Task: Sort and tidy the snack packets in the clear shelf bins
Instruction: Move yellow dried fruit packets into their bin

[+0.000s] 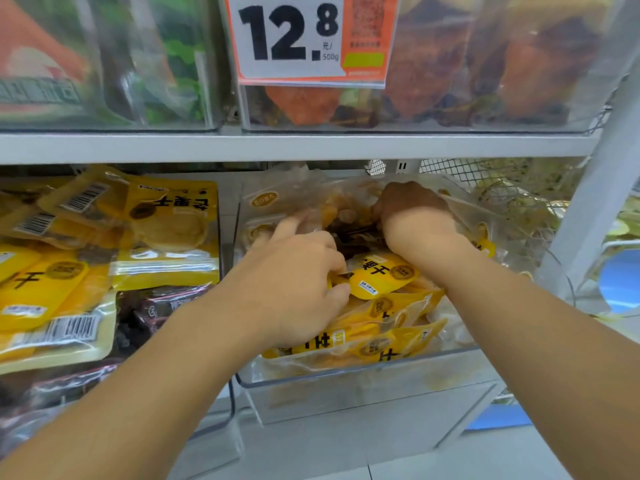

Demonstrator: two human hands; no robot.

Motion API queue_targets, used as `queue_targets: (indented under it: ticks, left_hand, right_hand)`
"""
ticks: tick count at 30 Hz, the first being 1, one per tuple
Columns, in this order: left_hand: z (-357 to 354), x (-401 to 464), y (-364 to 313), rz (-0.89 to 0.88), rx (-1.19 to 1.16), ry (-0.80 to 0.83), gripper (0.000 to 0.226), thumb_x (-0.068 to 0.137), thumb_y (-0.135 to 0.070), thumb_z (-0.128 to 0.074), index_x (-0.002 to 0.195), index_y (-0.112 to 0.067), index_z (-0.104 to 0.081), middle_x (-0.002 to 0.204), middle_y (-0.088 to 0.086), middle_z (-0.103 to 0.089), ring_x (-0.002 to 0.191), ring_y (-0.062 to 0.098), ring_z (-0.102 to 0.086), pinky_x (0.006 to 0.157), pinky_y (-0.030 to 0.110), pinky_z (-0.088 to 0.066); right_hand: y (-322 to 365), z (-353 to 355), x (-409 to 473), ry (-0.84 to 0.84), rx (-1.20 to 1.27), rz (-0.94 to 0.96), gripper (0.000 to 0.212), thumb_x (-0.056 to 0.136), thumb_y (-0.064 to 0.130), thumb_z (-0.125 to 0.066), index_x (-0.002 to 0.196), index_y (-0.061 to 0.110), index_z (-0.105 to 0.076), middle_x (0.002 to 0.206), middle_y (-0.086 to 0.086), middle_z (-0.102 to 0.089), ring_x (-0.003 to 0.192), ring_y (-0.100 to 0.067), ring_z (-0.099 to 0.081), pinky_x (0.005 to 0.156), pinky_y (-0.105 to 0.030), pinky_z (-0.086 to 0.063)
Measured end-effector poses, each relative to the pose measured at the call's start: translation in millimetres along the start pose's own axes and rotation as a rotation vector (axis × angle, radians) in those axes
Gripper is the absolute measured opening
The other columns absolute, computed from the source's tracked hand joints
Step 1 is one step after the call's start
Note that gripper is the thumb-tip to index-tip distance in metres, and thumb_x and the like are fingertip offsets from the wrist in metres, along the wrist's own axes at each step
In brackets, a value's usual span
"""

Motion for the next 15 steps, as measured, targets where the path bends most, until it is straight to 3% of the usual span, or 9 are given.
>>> queue_targets:
  ticks: [4, 9, 12, 15]
  left_hand:
    - [-5, -1, 0, -0.028, -0.017, 0.057, 0.040, 0.103, -0.050, -0.040, 0.138, -0.037, -0.057, 0.140, -0.023, -0.043, 0.153, 0.018, 0.002, 0.123, 0.050, -0.010]
    - [-7, -3, 1, -0.042, -0.060, 0.050, 0.040, 0.103, -0.048, -0.042, 0.139, -0.036, -0.056, 0.139, -0.025, -0.045, 0.151, 0.016, -0.001, 0.124, 0.048, -0.010]
    - [-5, -3, 2, -0.062, -0.109, 0.010, 0.036, 0.102, -0.047, -0.044, 0.133, -0.035, -0.061, 0.136, -0.026, -0.051, 0.151, 0.015, -0.006, 0.124, 0.047, -0.012]
    - [-7, -2, 6, -0.076, -0.122, -0.003, 0.030, 0.101, -0.045, -0.046, 0.114, -0.035, -0.071, 0.127, -0.027, -0.059, 0.151, 0.017, -0.013, 0.123, 0.047, -0.018]
  right_hand:
    - [4, 5, -12, -0.062, 0.010, 0.096, 0.030, 0.084, 0.008, -0.063, 0.111, 0.019, -0.070, 0.112, -0.011, -0.066, 0.101, -0.035, -0.064, 0.080, -0.036, -0.055]
    - [-1, 21, -36, -0.104, 0.034, 0.196, 0.024, 0.079, 0.004, -0.064, 0.088, 0.022, -0.075, 0.090, -0.006, -0.072, 0.080, -0.030, -0.067, 0.071, -0.036, -0.059]
    - [-9, 32, -49, -0.083, 0.247, 0.234, 0.015, 0.087, 0.015, -0.066, 0.086, 0.026, -0.075, 0.090, -0.001, -0.072, 0.084, -0.023, -0.066, 0.076, -0.033, -0.055]
    - [-1, 34, -49, -0.024, 0.293, 0.282, 0.009, 0.093, 0.017, -0.060, 0.090, 0.021, -0.067, 0.094, -0.007, -0.069, 0.088, -0.028, -0.063, 0.080, -0.038, -0.054]
Point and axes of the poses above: each hand's wrist, its own x-axis towards the middle knuckle, its own z-axis out of the back of the hand, y = z × x, the point moved 7 cm from there along x, towards the middle knuckle
